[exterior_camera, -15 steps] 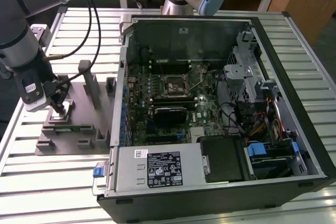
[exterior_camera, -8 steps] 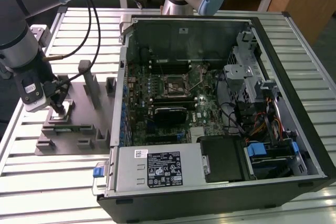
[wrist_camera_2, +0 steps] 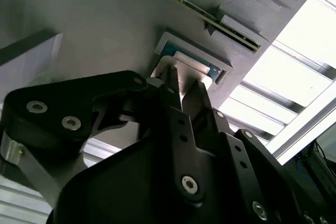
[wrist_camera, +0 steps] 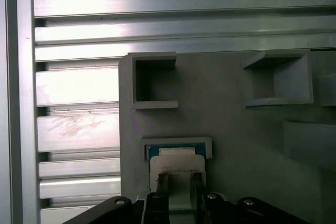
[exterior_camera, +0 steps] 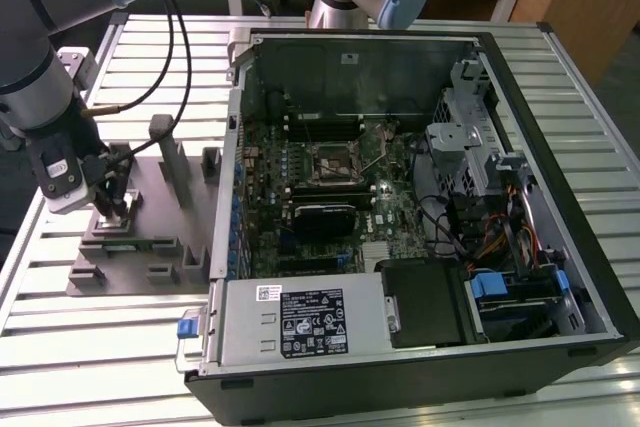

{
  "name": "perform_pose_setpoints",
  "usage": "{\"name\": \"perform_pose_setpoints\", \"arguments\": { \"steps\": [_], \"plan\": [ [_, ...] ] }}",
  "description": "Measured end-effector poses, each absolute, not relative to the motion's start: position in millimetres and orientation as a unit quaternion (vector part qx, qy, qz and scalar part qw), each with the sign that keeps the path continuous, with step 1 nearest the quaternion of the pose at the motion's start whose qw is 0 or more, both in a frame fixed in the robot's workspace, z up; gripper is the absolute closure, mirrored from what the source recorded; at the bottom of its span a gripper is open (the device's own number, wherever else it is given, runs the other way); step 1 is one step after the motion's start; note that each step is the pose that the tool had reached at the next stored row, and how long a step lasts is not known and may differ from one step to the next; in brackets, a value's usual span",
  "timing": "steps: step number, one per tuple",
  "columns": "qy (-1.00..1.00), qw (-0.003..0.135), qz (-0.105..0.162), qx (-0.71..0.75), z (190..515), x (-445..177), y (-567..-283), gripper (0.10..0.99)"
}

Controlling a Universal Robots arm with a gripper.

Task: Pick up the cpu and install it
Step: 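Pick up the cpu and move it towards the insertion slot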

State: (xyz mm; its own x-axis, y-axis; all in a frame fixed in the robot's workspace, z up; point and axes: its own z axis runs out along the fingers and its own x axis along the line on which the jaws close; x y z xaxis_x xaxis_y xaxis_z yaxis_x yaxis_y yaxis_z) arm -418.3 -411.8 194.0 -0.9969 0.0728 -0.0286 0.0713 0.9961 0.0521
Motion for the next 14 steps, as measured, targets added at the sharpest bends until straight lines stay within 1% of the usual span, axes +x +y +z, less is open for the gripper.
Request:
{"name": "perform_pose_setpoints", "arguments": {
  "steps": [1,2,4,5,7,8,9,14],
  "plan": [
    [0.999,0.015,0.026,0.036,193.9,-418.3,-411.8,0.733],
    [0.999,0.015,0.026,0.036,193.9,-418.4,-411.8,0.733],
    [0.999,0.015,0.026,0.036,193.9,-418.4,-411.8,0.62],
    [0.999,0.015,0.026,0.036,193.9,-418.5,-411.8,0.62],
    [0.999,0.015,0.026,0.036,193.8,-418.5,-411.8,0.502],
    [0.999,0.015,0.026,0.036,193.8,-418.6,-411.8,0.502],
    [0.999,0.015,0.026,0.036,193.8,-418.6,-411.8,0.439],
    [0.999,0.015,0.025,0.036,191.3,-418.7,-411.8,0.439]
  ]
}}
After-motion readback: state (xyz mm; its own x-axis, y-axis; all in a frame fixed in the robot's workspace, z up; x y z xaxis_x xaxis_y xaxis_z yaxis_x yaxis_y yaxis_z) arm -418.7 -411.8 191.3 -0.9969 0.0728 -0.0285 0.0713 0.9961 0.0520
